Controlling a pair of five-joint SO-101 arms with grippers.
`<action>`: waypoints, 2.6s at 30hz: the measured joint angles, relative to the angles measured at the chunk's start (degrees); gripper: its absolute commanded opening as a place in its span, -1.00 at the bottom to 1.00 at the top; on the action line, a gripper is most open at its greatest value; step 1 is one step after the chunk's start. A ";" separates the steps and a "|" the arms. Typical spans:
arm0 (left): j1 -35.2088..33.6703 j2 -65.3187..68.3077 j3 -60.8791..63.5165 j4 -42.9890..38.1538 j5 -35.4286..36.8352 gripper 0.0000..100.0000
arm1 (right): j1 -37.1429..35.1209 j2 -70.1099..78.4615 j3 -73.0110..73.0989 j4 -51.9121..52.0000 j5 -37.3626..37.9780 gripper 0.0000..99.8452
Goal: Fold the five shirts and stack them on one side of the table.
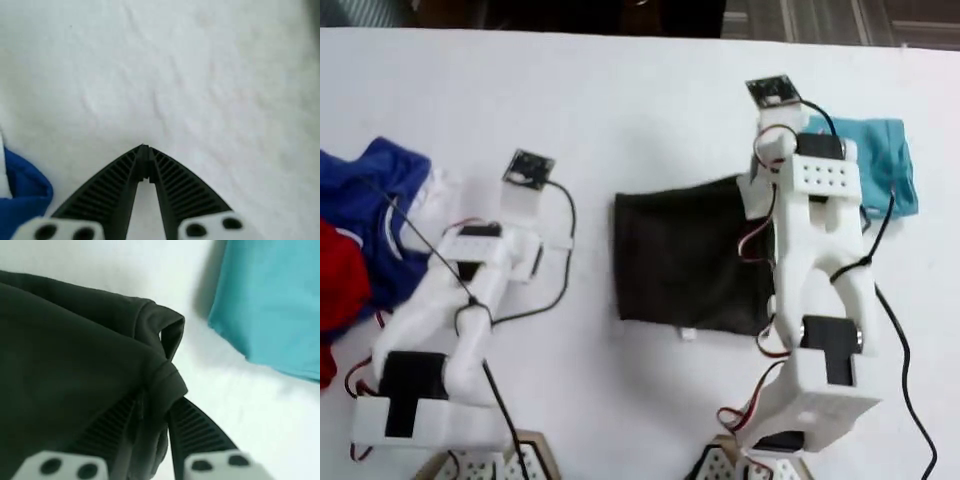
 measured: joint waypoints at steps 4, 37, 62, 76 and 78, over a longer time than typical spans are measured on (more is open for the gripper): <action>0.00 0.00 0.00 0.00 0.00 -0.95 | -0.79 -0.18 0.00 -3.52 0.00 -0.96; 0.00 0.00 0.00 0.00 0.00 -0.95 | -1.49 22.77 -20.48 -1.58 0.00 -0.65; 0.00 0.00 0.00 0.00 0.00 -0.95 | -1.58 30.86 -45.19 6.24 0.00 -0.96; 0.00 0.00 0.00 0.00 0.00 -0.95 | -5.36 39.38 -49.32 2.37 0.00 -0.52; 0.00 0.00 0.00 0.00 0.00 -0.95 | -4.92 39.38 -52.22 4.66 0.00 -0.49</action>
